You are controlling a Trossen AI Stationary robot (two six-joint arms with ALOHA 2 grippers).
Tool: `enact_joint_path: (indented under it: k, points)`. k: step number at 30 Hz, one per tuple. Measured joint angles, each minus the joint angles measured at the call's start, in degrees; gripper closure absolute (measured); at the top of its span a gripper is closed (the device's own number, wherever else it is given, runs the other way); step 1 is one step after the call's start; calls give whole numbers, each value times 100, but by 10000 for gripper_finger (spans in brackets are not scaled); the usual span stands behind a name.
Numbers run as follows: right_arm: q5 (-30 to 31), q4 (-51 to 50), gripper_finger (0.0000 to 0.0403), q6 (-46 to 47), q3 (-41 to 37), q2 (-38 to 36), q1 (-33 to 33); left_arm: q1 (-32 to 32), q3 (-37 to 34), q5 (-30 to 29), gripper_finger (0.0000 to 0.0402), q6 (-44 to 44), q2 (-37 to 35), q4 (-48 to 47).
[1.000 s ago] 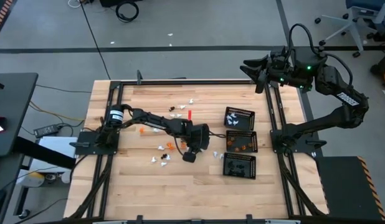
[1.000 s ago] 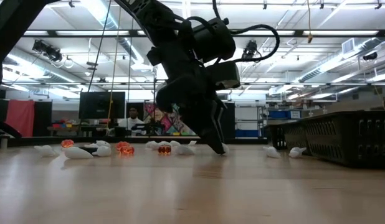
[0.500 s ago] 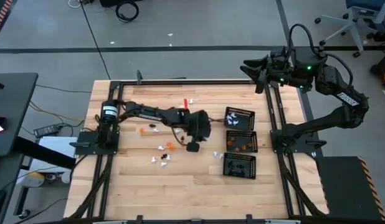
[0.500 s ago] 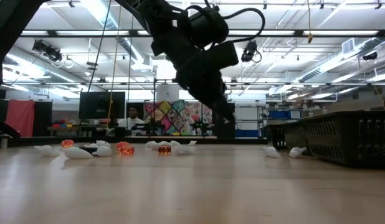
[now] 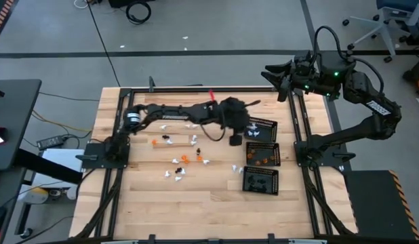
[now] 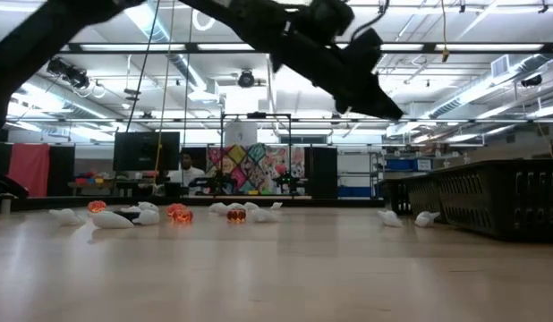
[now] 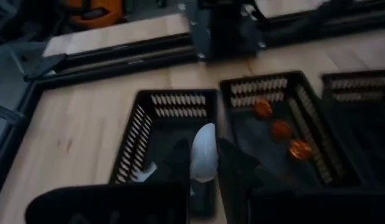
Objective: Sort Halloween decoration
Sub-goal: Put the white ghost toy into the top black bin
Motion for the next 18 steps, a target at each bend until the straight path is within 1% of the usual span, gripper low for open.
enact_joint_path:
  k: [4, 9, 10, 14, 18]
  points:
    - [16, 6, 235, -1, 0, -18, 1, 112, 872, 17, 362, -191, 687, -205]
    - [61, 51, 235, -1, 0, -26, -1, 199, 1544, 16, 362, -454, 1446, -578]
    - [62, 53, 235, 0, 0, -26, -1, 210, 1640, 3, 362, -491, 1567, -507]
    - [57, 49, 235, -3, 0, -26, 1, 230, 1744, 14, 362, -687, 1849, -733]
    - [37, 48, 235, -32, 0, -26, -1, 228, 1751, 15, 352, -746, 1919, -912]
